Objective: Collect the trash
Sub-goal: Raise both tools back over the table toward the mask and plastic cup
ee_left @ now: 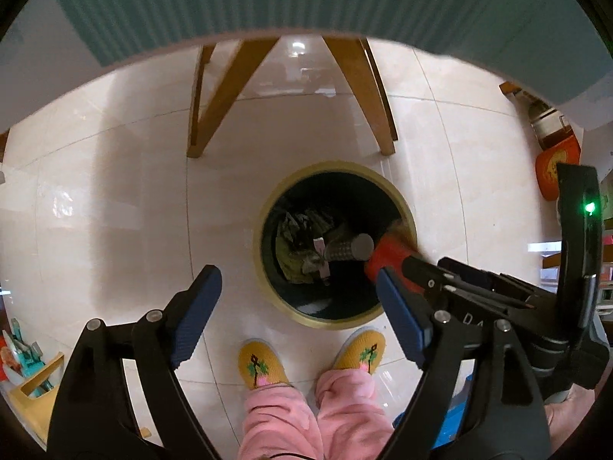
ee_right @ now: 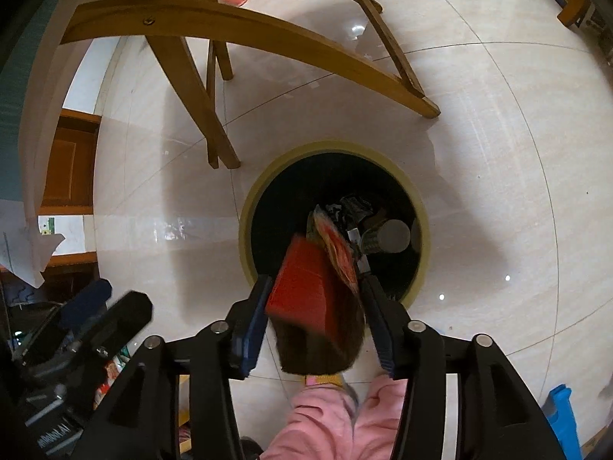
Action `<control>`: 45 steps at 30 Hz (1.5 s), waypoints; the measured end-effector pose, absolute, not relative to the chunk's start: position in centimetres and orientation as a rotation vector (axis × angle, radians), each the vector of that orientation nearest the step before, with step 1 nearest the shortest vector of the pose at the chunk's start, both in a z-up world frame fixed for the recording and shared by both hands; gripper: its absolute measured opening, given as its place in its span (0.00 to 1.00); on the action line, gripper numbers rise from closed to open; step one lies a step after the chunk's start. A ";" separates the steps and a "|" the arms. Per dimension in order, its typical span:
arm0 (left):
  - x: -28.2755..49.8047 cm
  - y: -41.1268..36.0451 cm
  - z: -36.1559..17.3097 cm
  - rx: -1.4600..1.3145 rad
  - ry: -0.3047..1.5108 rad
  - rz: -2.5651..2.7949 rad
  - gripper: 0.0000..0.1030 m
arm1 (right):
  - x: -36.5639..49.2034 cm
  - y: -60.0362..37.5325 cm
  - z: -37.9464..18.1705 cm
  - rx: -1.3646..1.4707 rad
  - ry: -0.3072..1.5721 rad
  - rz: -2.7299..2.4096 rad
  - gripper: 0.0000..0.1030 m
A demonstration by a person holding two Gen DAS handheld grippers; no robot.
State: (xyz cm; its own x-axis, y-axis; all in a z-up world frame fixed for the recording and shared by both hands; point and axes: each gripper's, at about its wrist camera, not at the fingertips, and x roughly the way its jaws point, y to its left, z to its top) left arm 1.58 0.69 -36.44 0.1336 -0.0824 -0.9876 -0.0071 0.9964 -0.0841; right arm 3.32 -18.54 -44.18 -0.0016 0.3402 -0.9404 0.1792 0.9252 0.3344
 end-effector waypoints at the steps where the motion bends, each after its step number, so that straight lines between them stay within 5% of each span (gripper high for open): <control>1: 1.7 0.9 -36.2 -0.076 1.426 -0.055 0.78 | 3.3 -18.4 -44.1 0.410 1.580 0.134 0.49; 20: -0.1 3.6 -25.9 -0.118 1.330 0.019 0.78 | 1.8 -17.6 -33.3 0.408 1.517 0.218 0.50; 45: -0.5 2.6 8.6 -0.156 0.991 0.042 0.75 | 3.0 -20.5 2.2 0.308 1.084 0.426 0.57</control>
